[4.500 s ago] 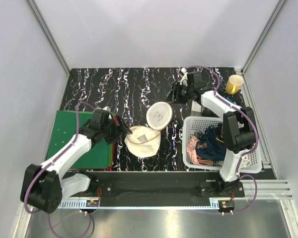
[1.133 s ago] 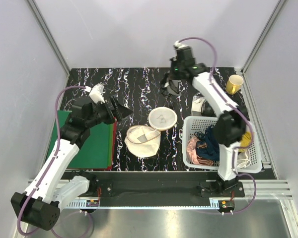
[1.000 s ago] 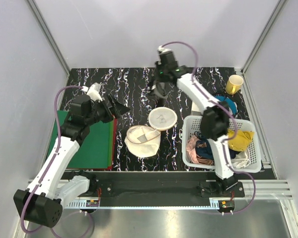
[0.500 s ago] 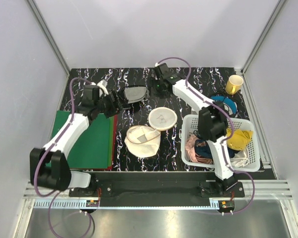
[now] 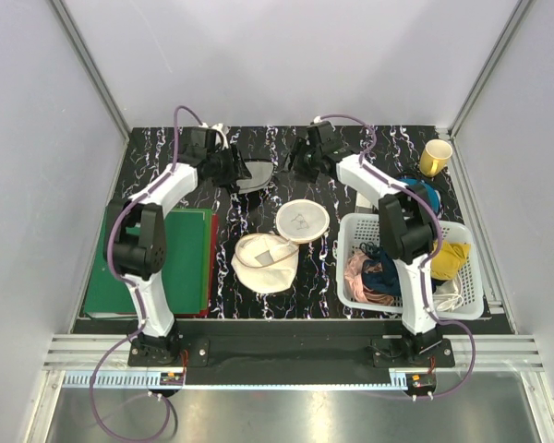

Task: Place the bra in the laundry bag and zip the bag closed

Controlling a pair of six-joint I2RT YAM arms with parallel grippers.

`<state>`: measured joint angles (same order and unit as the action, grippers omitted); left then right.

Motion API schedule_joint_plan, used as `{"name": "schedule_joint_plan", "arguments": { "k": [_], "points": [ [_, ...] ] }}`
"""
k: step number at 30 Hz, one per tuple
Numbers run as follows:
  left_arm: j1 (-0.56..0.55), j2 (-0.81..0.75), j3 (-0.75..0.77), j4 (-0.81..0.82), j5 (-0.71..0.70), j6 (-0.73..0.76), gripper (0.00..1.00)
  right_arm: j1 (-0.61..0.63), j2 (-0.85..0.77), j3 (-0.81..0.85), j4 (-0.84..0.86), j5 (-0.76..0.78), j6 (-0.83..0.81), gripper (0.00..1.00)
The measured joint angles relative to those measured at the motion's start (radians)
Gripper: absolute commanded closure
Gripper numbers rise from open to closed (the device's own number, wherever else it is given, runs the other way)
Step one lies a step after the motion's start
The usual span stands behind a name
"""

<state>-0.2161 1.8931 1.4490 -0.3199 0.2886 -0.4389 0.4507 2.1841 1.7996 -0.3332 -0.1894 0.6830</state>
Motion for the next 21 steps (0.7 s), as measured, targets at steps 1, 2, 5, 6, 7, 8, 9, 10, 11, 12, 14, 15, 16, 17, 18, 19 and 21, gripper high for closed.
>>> {"name": "schedule_joint_plan", "arguments": {
  "k": [1, 2, 5, 6, 7, 8, 9, 10, 11, 12, 14, 15, 16, 17, 18, 19, 21],
  "points": [
    [0.0, 0.02, 0.015, 0.002, -0.002, 0.004, 0.42, 0.002, 0.018, 0.01, 0.017, -0.016, 0.01, 0.3],
    [-0.001, 0.041, 0.026, 0.004, -0.002, 0.006, 0.42, 0.003, 0.036, 0.019, 0.038, -0.034, 0.021, 0.28],
    [-0.001, 0.087, 0.028, 0.011, -0.002, 0.002, 0.43, 0.005, 0.082, 0.029, 0.087, -0.071, 0.05, 0.25],
    [-0.001, 0.098, 0.026, 0.013, -0.002, 0.0, 0.43, 0.005, 0.097, 0.03, 0.1, -0.085, 0.058, 0.24],
    [-0.001, 0.105, 0.019, 0.016, -0.002, -0.003, 0.44, 0.005, 0.112, 0.032, 0.111, -0.096, 0.068, 0.24],
    [-0.001, 0.107, 0.013, 0.015, -0.003, -0.005, 0.44, 0.005, 0.125, 0.034, 0.121, -0.107, 0.077, 0.24],
    [-0.001, 0.108, 0.006, 0.014, -0.003, -0.006, 0.44, 0.006, 0.138, 0.035, 0.13, -0.116, 0.084, 0.24],
    [-0.001, 0.108, 0.0, 0.015, -0.003, -0.011, 0.44, 0.006, 0.147, 0.037, 0.135, -0.121, 0.088, 0.24],
    [-0.001, 0.108, -0.005, 0.016, -0.003, -0.016, 0.45, 0.008, 0.157, 0.041, 0.14, -0.126, 0.093, 0.24],
    [-0.001, 0.108, -0.008, 0.018, -0.003, -0.023, 0.45, 0.01, 0.167, 0.043, 0.147, -0.13, 0.098, 0.26],
    [-0.001, 0.107, -0.025, 0.031, -0.002, -0.035, 0.44, 0.014, 0.182, 0.05, 0.155, -0.138, 0.105, 0.29],
    [-0.001, 0.107, -0.035, 0.038, -0.002, -0.042, 0.44, 0.017, 0.187, 0.054, 0.156, -0.138, 0.108, 0.32],
    [-0.001, 0.107, -0.046, 0.04, -0.002, -0.048, 0.44, 0.022, 0.194, 0.06, 0.161, -0.14, 0.112, 0.32],
    [-0.001, 0.107, -0.058, 0.038, -0.001, -0.054, 0.44, 0.026, 0.198, 0.061, 0.169, -0.142, 0.115, 0.34],
    [-0.001, 0.107, -0.063, 0.037, -0.002, -0.058, 0.44, 0.029, 0.201, 0.063, 0.173, -0.142, 0.117, 0.37],
    [-0.001, 0.107, -0.067, 0.036, -0.002, -0.062, 0.45, 0.034, 0.205, 0.065, 0.179, -0.142, 0.119, 0.4],
    [-0.001, 0.107, -0.068, 0.037, -0.002, -0.067, 0.45, 0.042, 0.208, 0.07, 0.183, -0.142, 0.119, 0.45]
  ]
}}
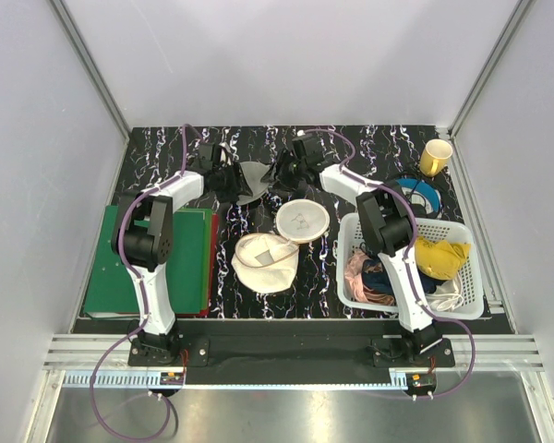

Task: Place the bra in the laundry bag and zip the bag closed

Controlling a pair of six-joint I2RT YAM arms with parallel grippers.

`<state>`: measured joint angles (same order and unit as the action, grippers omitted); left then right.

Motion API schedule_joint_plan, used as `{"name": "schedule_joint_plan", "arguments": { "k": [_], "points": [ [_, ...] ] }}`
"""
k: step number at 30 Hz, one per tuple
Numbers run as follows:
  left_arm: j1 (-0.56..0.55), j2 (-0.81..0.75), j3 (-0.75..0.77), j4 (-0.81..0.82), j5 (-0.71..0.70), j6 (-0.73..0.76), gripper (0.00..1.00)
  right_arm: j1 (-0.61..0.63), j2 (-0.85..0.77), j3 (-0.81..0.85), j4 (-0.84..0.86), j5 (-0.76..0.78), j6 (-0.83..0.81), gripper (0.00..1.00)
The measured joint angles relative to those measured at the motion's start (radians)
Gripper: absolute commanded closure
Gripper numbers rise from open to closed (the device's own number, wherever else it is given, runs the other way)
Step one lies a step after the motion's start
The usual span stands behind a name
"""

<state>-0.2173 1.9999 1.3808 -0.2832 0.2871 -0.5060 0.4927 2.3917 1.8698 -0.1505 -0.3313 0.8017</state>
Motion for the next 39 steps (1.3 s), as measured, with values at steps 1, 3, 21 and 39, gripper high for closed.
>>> {"name": "schedule_joint_plan", "arguments": {
  "k": [1, 3, 21, 39],
  "points": [
    [0.0, 0.0, 0.0, 0.001, 0.0, -0.003, 0.45, 0.003, 0.0, 0.002, 0.0, 0.001, -0.002, 0.46],
    [0.0, 0.0, 0.0, 0.002, 0.0, -0.009, 0.44, 0.01, 0.0, 0.008, 0.006, 0.007, -0.007, 0.48],
    [0.003, 0.0, -0.005, 0.002, -0.003, -0.027, 0.44, 0.031, 0.032, 0.073, 0.018, 0.046, -0.064, 0.61],
    [0.006, -0.004, -0.016, 0.008, -0.004, -0.042, 0.44, 0.067, 0.01, 0.051, -0.05, 0.13, -0.133, 0.55]
  ]
}}
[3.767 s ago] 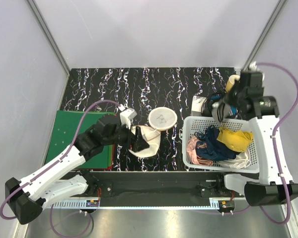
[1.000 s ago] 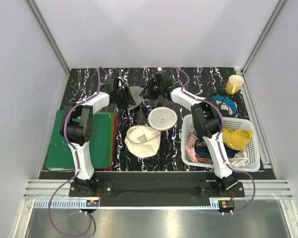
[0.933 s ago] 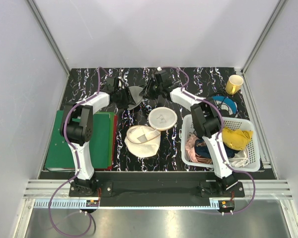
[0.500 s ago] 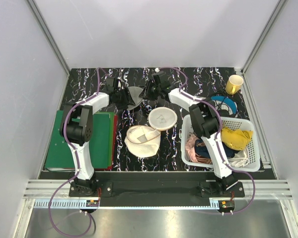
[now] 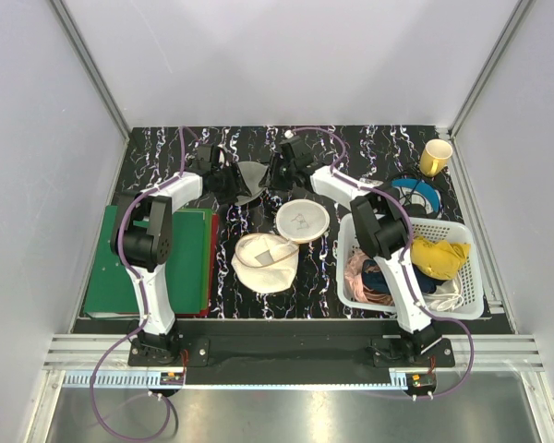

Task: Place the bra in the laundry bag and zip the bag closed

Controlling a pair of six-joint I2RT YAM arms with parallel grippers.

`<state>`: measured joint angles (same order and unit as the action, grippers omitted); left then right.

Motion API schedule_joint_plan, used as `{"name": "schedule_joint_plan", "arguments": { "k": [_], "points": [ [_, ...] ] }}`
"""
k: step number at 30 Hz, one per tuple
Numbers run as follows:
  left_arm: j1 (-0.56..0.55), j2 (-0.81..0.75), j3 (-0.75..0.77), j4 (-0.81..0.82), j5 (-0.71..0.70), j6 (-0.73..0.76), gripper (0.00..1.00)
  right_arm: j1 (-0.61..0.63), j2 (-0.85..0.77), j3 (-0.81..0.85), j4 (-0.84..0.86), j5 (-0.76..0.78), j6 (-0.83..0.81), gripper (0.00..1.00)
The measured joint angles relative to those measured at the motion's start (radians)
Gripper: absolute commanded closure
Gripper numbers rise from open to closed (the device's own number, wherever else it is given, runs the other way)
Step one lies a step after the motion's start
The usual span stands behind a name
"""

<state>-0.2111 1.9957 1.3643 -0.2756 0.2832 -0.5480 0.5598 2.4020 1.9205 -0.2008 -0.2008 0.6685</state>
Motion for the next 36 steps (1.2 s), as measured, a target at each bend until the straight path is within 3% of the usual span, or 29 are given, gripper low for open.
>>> {"name": "schedule_joint_plan", "arguments": {
  "k": [13, 28, 36],
  "points": [
    [0.001, -0.003, -0.011, 0.007, 0.0, -0.003, 0.44, 0.003, -0.06, -0.032, -0.016, 0.025, -0.019, 0.59],
    [0.002, -0.005, -0.016, 0.007, 0.0, -0.003, 0.43, 0.003, 0.008, 0.104, -0.023, 0.023, -0.029, 0.67],
    [0.024, -0.01, -0.016, 0.007, 0.006, -0.004, 0.43, 0.003, 0.026, 0.078, -0.033, 0.024, -0.048, 0.5]
  ]
}}
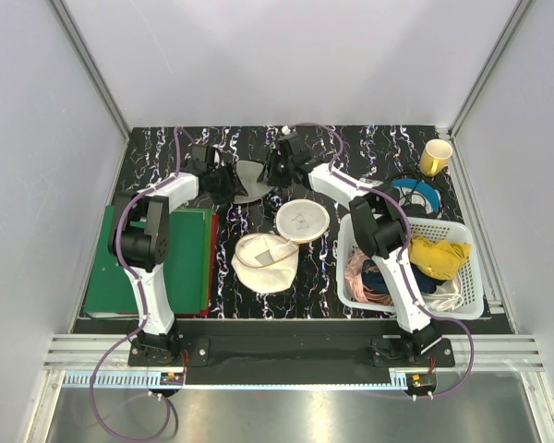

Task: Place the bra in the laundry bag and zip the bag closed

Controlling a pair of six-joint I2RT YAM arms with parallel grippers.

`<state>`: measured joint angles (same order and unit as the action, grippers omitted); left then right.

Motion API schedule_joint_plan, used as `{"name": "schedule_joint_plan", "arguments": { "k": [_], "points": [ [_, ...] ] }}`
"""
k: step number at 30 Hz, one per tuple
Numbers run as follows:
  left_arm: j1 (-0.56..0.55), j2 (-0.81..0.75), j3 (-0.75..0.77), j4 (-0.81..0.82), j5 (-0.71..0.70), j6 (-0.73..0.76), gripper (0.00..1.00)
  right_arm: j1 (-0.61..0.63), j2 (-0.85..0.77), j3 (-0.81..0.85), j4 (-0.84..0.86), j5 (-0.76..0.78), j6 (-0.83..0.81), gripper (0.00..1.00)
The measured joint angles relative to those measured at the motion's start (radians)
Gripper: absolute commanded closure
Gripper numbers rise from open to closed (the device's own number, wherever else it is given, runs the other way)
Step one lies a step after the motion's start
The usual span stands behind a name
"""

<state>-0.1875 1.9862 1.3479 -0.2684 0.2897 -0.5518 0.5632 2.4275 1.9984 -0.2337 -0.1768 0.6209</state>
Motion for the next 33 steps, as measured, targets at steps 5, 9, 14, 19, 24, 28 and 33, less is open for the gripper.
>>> {"name": "schedule_joint_plan", "arguments": {
  "k": [5, 9, 14, 19, 24, 28, 33],
  "points": [
    [0.004, 0.0, 0.0, 0.001, 0.01, -0.011, 0.43, 0.0, -0.058, -0.12, -0.004, 0.009, 0.0, 0.47],
    [0.004, 0.0, 0.0, 0.003, 0.014, -0.018, 0.43, 0.0, -0.092, -0.161, -0.005, 0.021, 0.002, 0.45],
    [0.004, 0.0, 0.0, 0.009, 0.02, -0.022, 0.43, 0.0, -0.113, -0.171, -0.002, 0.023, 0.019, 0.43],
    [0.005, 0.0, 0.0, 0.009, 0.021, -0.026, 0.39, 0.0, -0.122, -0.177, 0.001, 0.023, 0.058, 0.41],
    [0.034, -0.007, -0.024, 0.051, 0.053, -0.075, 0.4, 0.0, -0.122, -0.18, 0.003, 0.011, 0.06, 0.41],
    [0.079, -0.01, -0.061, 0.113, 0.109, -0.143, 0.48, 0.0, -0.122, -0.18, 0.004, -0.008, -0.029, 0.43],
    [0.117, -0.001, -0.09, 0.236, 0.175, -0.237, 0.51, 0.0, -0.132, -0.178, 0.003, -0.029, -0.181, 0.46]
  ]
}}
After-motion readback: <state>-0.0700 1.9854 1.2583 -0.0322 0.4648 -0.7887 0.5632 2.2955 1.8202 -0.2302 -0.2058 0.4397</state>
